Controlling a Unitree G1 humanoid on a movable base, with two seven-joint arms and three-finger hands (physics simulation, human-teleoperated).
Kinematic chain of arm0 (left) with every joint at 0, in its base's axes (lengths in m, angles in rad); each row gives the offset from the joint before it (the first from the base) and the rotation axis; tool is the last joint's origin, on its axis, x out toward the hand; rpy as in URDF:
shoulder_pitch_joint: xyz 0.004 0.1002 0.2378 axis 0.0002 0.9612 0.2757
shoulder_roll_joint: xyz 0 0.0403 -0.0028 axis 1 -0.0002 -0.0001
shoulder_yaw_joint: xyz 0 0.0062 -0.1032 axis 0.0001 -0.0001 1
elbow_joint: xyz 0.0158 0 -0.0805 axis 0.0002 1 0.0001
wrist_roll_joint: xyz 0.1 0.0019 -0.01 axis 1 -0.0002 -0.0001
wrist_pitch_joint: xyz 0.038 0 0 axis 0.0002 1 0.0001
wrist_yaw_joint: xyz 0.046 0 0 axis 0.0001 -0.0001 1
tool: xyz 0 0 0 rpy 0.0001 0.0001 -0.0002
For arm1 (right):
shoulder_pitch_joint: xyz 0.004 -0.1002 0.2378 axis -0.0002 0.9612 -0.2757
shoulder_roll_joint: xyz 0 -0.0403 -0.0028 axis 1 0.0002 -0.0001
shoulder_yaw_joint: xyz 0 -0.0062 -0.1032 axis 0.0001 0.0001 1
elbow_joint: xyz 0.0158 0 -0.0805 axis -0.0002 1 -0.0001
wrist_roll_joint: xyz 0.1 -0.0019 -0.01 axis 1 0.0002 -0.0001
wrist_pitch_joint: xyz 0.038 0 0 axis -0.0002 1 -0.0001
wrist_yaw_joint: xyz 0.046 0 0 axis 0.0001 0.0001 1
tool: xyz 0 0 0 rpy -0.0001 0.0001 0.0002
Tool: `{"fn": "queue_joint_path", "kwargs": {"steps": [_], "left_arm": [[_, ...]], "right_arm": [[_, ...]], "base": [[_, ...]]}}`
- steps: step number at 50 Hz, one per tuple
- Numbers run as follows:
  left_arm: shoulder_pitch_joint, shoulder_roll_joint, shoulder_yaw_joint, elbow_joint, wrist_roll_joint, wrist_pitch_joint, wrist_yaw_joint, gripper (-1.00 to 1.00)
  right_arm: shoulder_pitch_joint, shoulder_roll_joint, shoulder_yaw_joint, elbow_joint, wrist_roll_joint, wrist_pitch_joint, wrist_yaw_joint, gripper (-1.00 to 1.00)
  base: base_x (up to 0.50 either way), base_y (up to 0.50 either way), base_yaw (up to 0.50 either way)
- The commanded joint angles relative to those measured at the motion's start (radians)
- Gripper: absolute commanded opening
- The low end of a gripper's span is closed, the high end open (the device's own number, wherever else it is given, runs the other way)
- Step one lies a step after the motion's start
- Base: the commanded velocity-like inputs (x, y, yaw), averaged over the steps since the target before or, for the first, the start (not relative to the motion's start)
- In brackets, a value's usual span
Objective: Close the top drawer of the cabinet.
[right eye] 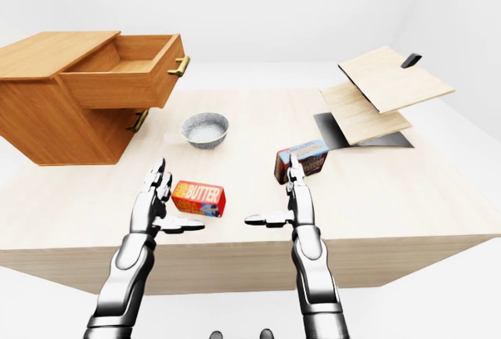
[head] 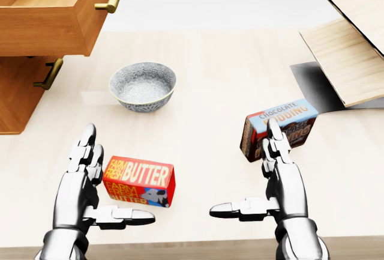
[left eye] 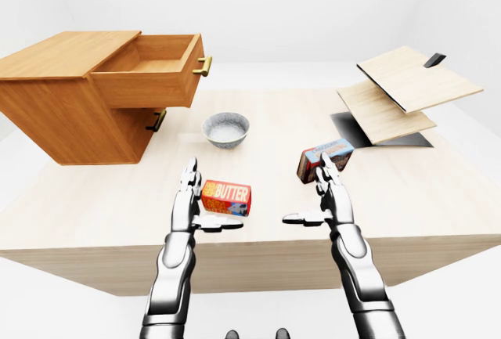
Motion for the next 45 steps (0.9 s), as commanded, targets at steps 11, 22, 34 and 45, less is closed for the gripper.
{"fn": "queue_joint_path", "kwargs": {"steps": [11, 22, 34, 45], "left_arm": [[-0.077, 0.055, 0.050, -0.036, 0.016, 0.057, -0.130, 1.00], [-0.287, 0.106, 0.086, -0.028, -0.022, 0.078, -0.201, 1.00], [-0.500, 0.169, 0.104, 0.092, -0.051, 0.078, -0.192, 1.00], [-0.541, 0.184, 0.113, -0.009, -0.069, 0.078, -0.185, 1.00]], "right_arm": [[-0.113, -0.027, -0.024, 0.008, 0.019, 0.075, 0.025, 1.00], [-0.226, -0.035, -0.021, -0.042, -0.016, 0.075, 0.036, 1.00], [-0.403, -0.078, -0.057, 0.001, 0.007, 0.075, 0.000, 1.00], [-0.459, -0.126, -0.089, -0.026, 0.027, 0.075, -0.006, 1.00]], "base": [[0.00, 0.00, 0.00], [0.00, 0.00, 0.00], [0.00, 0.00, 0.00], [0.00, 0.00, 0.00]]}}
